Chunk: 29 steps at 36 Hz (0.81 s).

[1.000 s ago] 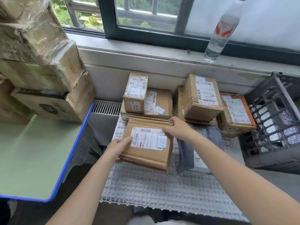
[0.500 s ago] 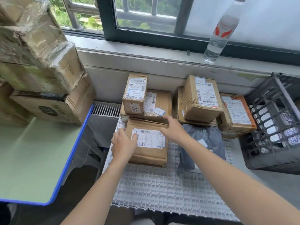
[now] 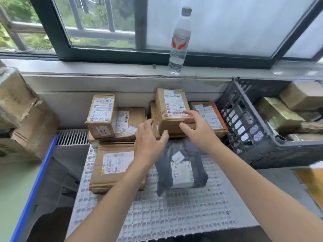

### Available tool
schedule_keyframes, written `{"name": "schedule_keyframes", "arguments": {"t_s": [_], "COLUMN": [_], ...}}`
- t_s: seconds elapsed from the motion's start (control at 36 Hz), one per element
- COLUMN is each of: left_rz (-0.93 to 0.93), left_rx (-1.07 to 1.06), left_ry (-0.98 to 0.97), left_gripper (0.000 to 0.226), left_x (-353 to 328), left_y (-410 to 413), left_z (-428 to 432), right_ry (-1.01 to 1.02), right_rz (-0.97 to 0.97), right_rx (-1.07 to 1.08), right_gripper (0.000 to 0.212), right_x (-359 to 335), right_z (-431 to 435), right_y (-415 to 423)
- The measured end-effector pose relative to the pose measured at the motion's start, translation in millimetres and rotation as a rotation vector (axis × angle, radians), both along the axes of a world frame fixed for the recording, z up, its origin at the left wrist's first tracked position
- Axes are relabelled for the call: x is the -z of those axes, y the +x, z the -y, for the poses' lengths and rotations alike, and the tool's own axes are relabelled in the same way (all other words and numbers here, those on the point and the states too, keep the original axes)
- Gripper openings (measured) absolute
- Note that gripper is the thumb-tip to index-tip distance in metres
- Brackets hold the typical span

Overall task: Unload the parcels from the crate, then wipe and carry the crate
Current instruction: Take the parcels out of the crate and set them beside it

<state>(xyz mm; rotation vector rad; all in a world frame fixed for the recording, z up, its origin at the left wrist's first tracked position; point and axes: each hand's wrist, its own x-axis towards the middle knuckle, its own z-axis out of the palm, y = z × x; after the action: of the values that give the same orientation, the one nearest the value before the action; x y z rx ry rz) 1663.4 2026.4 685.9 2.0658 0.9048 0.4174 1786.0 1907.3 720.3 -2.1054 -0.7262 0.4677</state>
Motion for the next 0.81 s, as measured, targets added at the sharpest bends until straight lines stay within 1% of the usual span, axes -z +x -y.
{"name": "schedule_keyframes", "arguments": {"t_s": [0.14,0.31,0.39,0.5,0.61,0.81], "left_rz": [0.065,0.112,0.117,0.080,0.071,0.042], "left_rx": [0.070,0.126,0.136,0.134,0.134,0.168], "left_ry": [0.071,0.131,0.115,0.080,0.081,0.058], "left_gripper": [0.060,0.059,0.060,0.060,0.062,0.064], "left_x": [-20,-51,-61,-68,-76,-77], "left_y": [46,111,144,183,217,262], "left_z": [39,96,128,169,210,255], "right_ry": [0.034,0.067,0.061,0.024,-0.034,-0.129], "right_rz": [0.101,0.247,0.293,0.340,0.354,0.295], "right_rx": [0.059,0.066,0.048,0.038,0.033,0.022], "right_gripper": [0.049,0.053,0.056,0.058,0.060,0.064], "right_x": [-24,-48,-55,-58,-57,-43], "right_z": [53,118,151,196,236,278], "right_y": [40,98,125,163,200,253]}}
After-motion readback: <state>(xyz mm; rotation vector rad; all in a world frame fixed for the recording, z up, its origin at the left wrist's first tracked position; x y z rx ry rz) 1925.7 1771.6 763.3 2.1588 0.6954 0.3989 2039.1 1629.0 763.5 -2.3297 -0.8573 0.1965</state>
